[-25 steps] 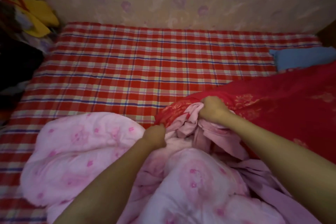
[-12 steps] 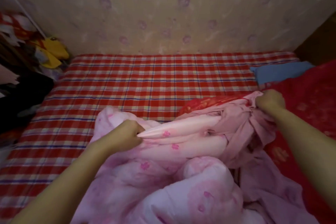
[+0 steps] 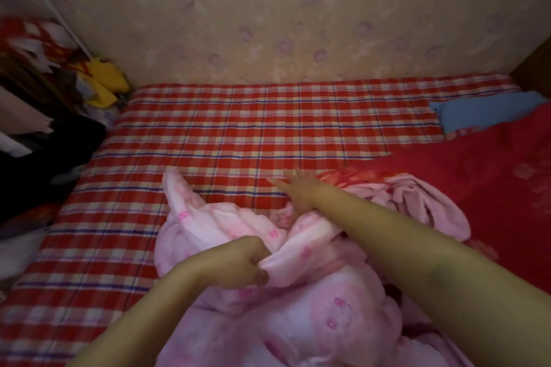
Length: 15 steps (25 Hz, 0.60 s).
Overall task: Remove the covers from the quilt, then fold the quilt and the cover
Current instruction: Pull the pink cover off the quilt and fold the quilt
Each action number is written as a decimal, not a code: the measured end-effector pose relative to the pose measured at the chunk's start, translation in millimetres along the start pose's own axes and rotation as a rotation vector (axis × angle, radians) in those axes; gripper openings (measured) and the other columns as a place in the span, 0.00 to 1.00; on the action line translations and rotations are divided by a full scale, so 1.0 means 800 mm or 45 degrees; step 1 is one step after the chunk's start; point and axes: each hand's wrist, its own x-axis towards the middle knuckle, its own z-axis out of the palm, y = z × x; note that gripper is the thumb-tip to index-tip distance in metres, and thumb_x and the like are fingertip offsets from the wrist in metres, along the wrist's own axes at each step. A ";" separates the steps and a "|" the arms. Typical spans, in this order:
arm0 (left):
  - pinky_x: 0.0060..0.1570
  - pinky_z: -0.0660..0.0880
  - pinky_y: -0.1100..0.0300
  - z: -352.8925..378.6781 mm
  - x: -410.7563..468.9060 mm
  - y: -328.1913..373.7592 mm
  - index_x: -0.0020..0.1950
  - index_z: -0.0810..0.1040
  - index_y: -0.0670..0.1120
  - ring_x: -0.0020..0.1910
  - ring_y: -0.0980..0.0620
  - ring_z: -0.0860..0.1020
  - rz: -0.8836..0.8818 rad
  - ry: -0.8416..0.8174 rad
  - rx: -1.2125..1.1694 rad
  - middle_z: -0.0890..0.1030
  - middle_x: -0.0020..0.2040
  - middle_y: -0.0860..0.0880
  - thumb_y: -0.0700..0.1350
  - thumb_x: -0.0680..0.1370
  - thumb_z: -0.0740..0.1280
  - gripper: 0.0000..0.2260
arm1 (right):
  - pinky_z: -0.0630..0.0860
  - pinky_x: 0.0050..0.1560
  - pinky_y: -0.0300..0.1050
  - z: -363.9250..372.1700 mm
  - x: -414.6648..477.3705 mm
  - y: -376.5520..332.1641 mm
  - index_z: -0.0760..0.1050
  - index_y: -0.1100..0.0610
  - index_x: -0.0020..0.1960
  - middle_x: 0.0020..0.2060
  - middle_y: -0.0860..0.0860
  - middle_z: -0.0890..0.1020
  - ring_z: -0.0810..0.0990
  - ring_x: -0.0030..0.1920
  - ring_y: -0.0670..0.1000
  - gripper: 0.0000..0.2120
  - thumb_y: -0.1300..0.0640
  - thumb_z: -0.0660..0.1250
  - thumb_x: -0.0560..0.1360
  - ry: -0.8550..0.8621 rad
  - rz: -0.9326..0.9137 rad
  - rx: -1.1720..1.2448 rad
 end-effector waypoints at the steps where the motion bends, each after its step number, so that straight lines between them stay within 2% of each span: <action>1: 0.32 0.66 0.64 0.005 -0.007 -0.008 0.29 0.71 0.47 0.26 0.63 0.67 -0.018 -0.044 0.001 0.70 0.25 0.57 0.45 0.67 0.64 0.07 | 0.66 0.65 0.51 0.019 0.014 -0.002 0.51 0.53 0.77 0.73 0.56 0.64 0.68 0.68 0.58 0.47 0.42 0.72 0.68 -0.176 0.076 -0.046; 2: 0.32 0.65 0.66 0.009 -0.012 -0.015 0.32 0.73 0.47 0.26 0.64 0.67 -0.038 -0.108 0.012 0.70 0.24 0.57 0.46 0.68 0.64 0.06 | 0.70 0.58 0.46 0.034 0.019 0.000 0.62 0.58 0.73 0.68 0.56 0.71 0.74 0.60 0.56 0.38 0.43 0.71 0.70 -0.299 0.134 -0.037; 3: 0.31 0.65 0.68 0.012 -0.014 -0.022 0.35 0.75 0.47 0.25 0.64 0.67 -0.069 -0.194 0.020 0.70 0.24 0.58 0.47 0.70 0.66 0.06 | 0.72 0.51 0.44 0.045 0.018 0.003 0.70 0.60 0.67 0.63 0.56 0.76 0.76 0.52 0.54 0.30 0.45 0.70 0.71 -0.363 0.163 0.003; 5: 0.32 0.64 0.67 0.005 -0.006 -0.022 0.38 0.76 0.48 0.27 0.63 0.67 -0.112 -0.248 0.039 0.70 0.26 0.58 0.53 0.74 0.70 0.10 | 0.71 0.45 0.42 0.059 0.010 0.014 0.77 0.61 0.60 0.57 0.56 0.80 0.75 0.45 0.52 0.23 0.47 0.70 0.71 -0.347 0.211 0.145; 6: 0.36 0.66 0.66 -0.003 0.006 -0.016 0.41 0.77 0.49 0.31 0.63 0.69 -0.108 -0.129 0.061 0.72 0.30 0.59 0.57 0.71 0.71 0.12 | 0.71 0.43 0.42 0.065 0.002 0.019 0.78 0.61 0.57 0.54 0.55 0.81 0.76 0.44 0.52 0.21 0.47 0.70 0.71 -0.288 0.260 0.260; 7: 0.42 0.68 0.66 -0.014 0.025 -0.015 0.49 0.78 0.51 0.39 0.62 0.72 -0.112 0.046 0.110 0.75 0.39 0.60 0.60 0.67 0.74 0.18 | 0.71 0.42 0.42 0.067 -0.008 0.025 0.79 0.60 0.55 0.50 0.54 0.82 0.77 0.43 0.51 0.19 0.49 0.70 0.70 -0.229 0.310 0.383; 8: 0.53 0.68 0.64 -0.024 0.045 -0.014 0.60 0.74 0.52 0.51 0.59 0.72 -0.111 0.202 0.196 0.75 0.51 0.58 0.62 0.64 0.75 0.29 | 0.71 0.41 0.42 0.068 -0.018 0.033 0.79 0.60 0.53 0.46 0.53 0.82 0.77 0.43 0.51 0.17 0.50 0.70 0.69 -0.166 0.357 0.526; 9: 0.64 0.64 0.58 -0.029 0.065 -0.015 0.70 0.67 0.51 0.63 0.55 0.68 -0.109 0.243 0.330 0.71 0.63 0.55 0.64 0.62 0.74 0.40 | 0.72 0.41 0.42 0.068 -0.031 0.041 0.80 0.60 0.50 0.44 0.53 0.81 0.78 0.42 0.52 0.16 0.51 0.70 0.68 -0.097 0.403 0.667; 10: 0.71 0.58 0.52 -0.028 0.086 -0.019 0.74 0.60 0.50 0.70 0.51 0.63 -0.146 0.168 0.464 0.66 0.70 0.52 0.66 0.63 0.72 0.45 | 0.74 0.42 0.43 0.068 -0.044 0.049 0.80 0.60 0.48 0.43 0.53 0.82 0.79 0.43 0.53 0.15 0.51 0.71 0.66 -0.030 0.433 0.792; 11: 0.72 0.56 0.48 -0.020 0.101 -0.024 0.75 0.58 0.50 0.72 0.48 0.61 -0.209 0.059 0.535 0.64 0.73 0.49 0.68 0.65 0.70 0.45 | 0.77 0.46 0.45 0.068 -0.057 0.056 0.81 0.61 0.48 0.44 0.54 0.83 0.81 0.45 0.55 0.18 0.51 0.72 0.63 0.008 0.432 0.893; 13: 0.65 0.66 0.54 0.009 0.111 -0.033 0.71 0.66 0.51 0.68 0.47 0.69 -0.357 -0.112 0.421 0.71 0.69 0.49 0.69 0.66 0.68 0.39 | 0.78 0.52 0.48 0.071 -0.083 0.073 0.81 0.60 0.50 0.46 0.54 0.84 0.82 0.48 0.55 0.26 0.45 0.76 0.57 0.010 0.386 0.952; 14: 0.59 0.68 0.58 0.022 0.105 -0.038 0.69 0.69 0.51 0.64 0.48 0.72 -0.386 -0.116 0.281 0.74 0.66 0.49 0.67 0.67 0.69 0.35 | 0.78 0.51 0.46 0.072 -0.095 0.078 0.81 0.58 0.49 0.45 0.52 0.84 0.82 0.46 0.53 0.26 0.44 0.77 0.57 -0.010 0.357 0.896; 15: 0.55 0.68 0.61 0.029 0.096 -0.039 0.67 0.71 0.51 0.63 0.49 0.74 -0.380 -0.081 0.150 0.75 0.64 0.50 0.64 0.68 0.70 0.32 | 0.77 0.47 0.44 0.070 -0.105 0.077 0.81 0.57 0.48 0.42 0.50 0.84 0.81 0.44 0.51 0.22 0.46 0.77 0.59 -0.006 0.336 0.804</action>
